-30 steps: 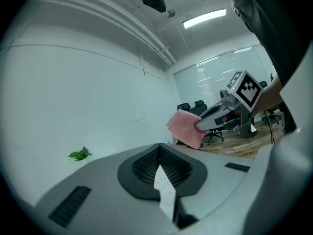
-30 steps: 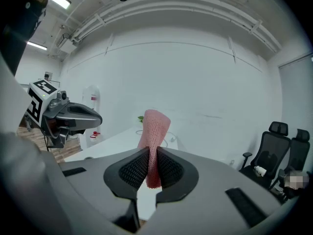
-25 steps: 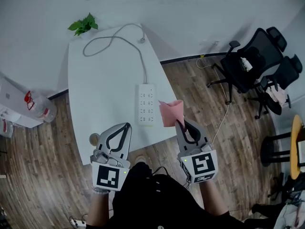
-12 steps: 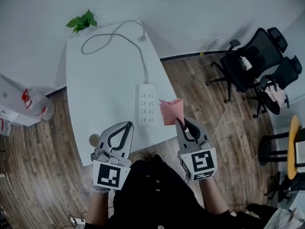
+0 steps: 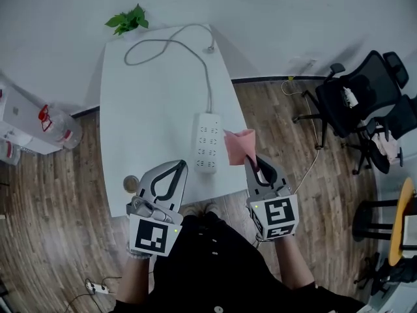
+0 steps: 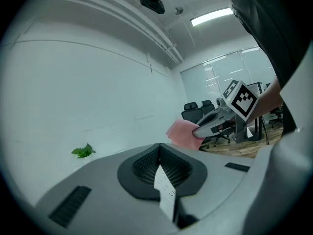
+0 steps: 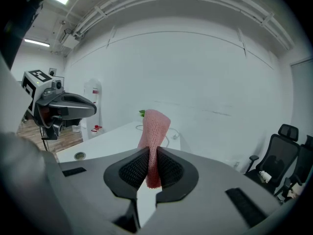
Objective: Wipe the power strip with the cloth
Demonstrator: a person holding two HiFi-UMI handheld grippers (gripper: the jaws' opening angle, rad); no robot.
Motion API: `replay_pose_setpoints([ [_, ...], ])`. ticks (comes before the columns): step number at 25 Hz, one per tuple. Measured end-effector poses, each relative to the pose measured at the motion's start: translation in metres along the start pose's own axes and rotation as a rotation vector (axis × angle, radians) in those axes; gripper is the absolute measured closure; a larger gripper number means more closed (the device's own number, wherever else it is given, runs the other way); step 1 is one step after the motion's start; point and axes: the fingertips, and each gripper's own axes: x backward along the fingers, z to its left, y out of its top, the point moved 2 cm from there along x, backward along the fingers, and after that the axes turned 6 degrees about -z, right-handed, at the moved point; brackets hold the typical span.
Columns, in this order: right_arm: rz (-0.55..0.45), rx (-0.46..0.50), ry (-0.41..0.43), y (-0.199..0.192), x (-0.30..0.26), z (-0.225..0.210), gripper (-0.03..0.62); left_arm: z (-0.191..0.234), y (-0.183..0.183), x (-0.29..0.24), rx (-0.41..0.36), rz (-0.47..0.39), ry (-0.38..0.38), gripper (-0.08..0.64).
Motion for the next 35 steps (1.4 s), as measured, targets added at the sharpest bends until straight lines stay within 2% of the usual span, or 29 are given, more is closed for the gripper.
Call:
replay_pose_setpoints([
  [20,0.082,0.119,0.127,-0.040,-0.079,-0.035,0.532,-0.001,-0.008,-0.005,0.000,0.076,0.142,0.546],
  [31,0.145,0.200,0.132,-0.065,-0.138,-0.058,0.532,0.003,-0.005,0.002,0.011,0.098,0.214,0.546],
  [35,0.182,0.272,0.141,-0.077,-0.155,-0.060,0.532,0.003,-0.007,0.008,0.007,0.110,0.237,0.546],
])
